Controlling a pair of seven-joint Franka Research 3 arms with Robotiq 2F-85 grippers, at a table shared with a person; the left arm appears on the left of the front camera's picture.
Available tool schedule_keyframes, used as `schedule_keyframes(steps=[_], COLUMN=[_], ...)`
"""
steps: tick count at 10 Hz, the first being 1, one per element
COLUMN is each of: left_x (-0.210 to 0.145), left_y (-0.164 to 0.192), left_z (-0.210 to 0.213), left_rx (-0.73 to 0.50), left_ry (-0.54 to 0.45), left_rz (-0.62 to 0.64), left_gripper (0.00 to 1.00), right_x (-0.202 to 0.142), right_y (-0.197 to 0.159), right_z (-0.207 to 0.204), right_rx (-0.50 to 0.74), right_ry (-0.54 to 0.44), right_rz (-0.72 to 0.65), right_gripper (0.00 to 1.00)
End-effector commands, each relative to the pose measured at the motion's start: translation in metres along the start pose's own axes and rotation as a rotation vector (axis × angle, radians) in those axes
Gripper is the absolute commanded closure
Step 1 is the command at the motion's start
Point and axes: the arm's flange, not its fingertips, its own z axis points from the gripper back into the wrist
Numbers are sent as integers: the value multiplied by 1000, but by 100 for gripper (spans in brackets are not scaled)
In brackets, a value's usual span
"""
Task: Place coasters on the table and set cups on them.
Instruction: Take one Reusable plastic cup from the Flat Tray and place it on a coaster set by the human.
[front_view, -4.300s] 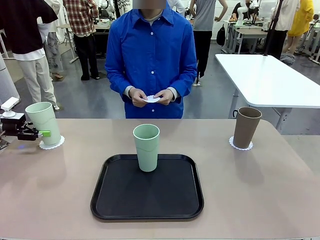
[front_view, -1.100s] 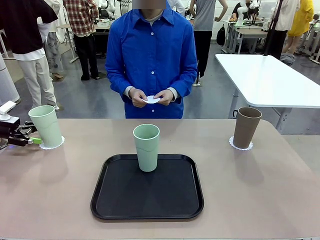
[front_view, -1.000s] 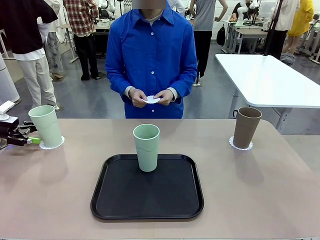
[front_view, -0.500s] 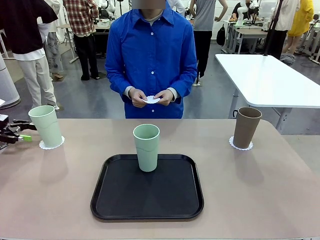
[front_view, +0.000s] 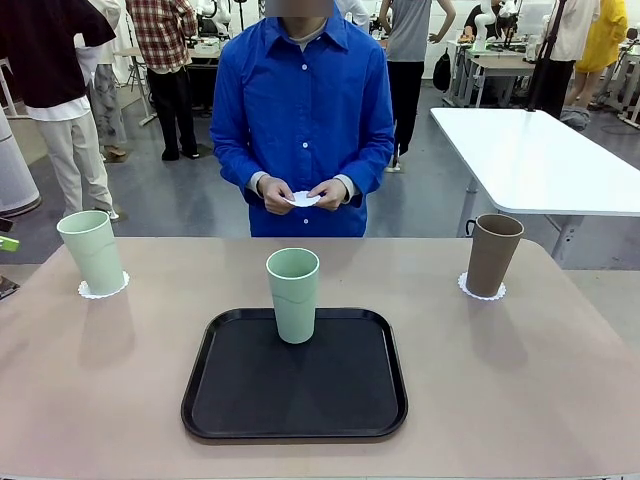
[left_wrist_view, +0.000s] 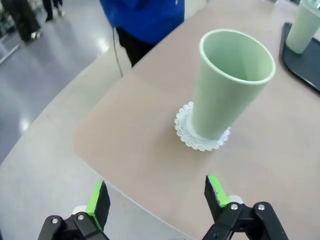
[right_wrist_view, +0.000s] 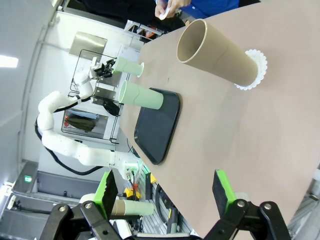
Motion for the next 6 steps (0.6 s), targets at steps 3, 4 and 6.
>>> schedule_keyframes(steps=[3,4,6], left_x=[77,100,137], left_y=[-86,-107,-134], left_z=[44,55,66], left_rx=[-37,-14,55], left_ry=[190,219,308], left_rz=[17,-22,-38], left_gripper=[0,0,0], right_x=[-1,-1,-1], right_y=[2,2,2], right_z=[1,1,1], right_rx=[-14,-14,-14], right_ry=[7,7,7], right_rz=[-4,-4,-4], right_gripper=[0,0,0])
